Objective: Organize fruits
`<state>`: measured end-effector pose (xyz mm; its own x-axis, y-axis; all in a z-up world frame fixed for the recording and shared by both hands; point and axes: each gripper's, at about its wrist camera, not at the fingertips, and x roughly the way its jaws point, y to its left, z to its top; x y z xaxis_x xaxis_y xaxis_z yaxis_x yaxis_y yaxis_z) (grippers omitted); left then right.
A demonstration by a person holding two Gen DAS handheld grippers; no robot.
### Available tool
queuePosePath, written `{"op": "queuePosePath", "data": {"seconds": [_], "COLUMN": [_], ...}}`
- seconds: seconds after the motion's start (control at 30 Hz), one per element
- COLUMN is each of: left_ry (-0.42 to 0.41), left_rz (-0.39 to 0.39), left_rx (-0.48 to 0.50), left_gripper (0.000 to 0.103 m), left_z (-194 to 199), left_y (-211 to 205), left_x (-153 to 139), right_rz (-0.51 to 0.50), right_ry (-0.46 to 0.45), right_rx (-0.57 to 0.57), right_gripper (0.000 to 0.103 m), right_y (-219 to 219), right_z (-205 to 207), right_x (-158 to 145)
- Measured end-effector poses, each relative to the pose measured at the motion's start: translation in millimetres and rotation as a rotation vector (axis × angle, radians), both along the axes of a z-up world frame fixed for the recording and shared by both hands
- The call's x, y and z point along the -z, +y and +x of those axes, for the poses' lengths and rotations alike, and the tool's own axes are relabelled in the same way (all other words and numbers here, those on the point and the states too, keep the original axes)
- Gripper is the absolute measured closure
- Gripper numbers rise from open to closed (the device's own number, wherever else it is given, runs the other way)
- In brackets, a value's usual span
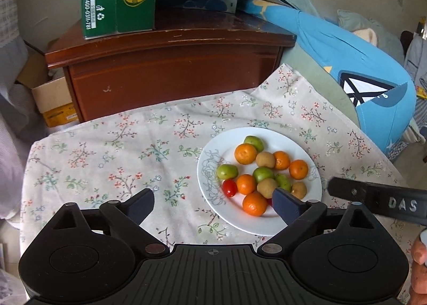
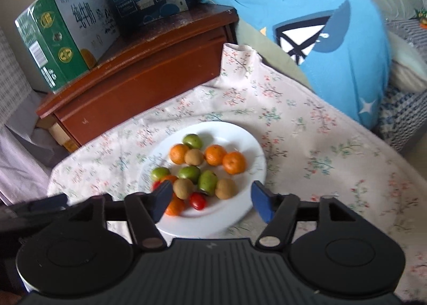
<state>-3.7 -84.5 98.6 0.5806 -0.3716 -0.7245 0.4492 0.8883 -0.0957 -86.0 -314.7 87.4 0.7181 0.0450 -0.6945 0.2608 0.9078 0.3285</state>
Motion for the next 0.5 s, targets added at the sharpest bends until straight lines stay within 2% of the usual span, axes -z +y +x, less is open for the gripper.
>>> {"op": "queuePosePath", "data": {"seconds": [0.13,0.2,0.33,0.5], "left_ry": [-0.001,0.001,-0.006,0.035], "left_rz": [0.031,0.05,0.078,0.083], "left_rx": [-0.013,-0.015,-0.018,-0.041], "left_gripper": [0.005,0.005,0.005,0.004], "left_z": [-6.3,-9.6,-15.3,-14.2], "left_y": [-0.8,-2.2,-4.2,-3.7], "left_x": [-2.0,-1.7,1.7,9.7], "right_rz": [-0.036,-0.052,-0.07,-0.094], "right_ry": [0.028,0.056,0.058,0.057], "right_rx": [-0.002,-0.001,0.005,0.036], "right_gripper": [0.023,0.016,0.013,0.011], "right_y": [-5.1,-7.0,-9.6,-6.9], "right_z": [-8.7,-10.8,-18.8,-17.4], "right_x": [-2.8,-4.0,-3.3,3.1]}}
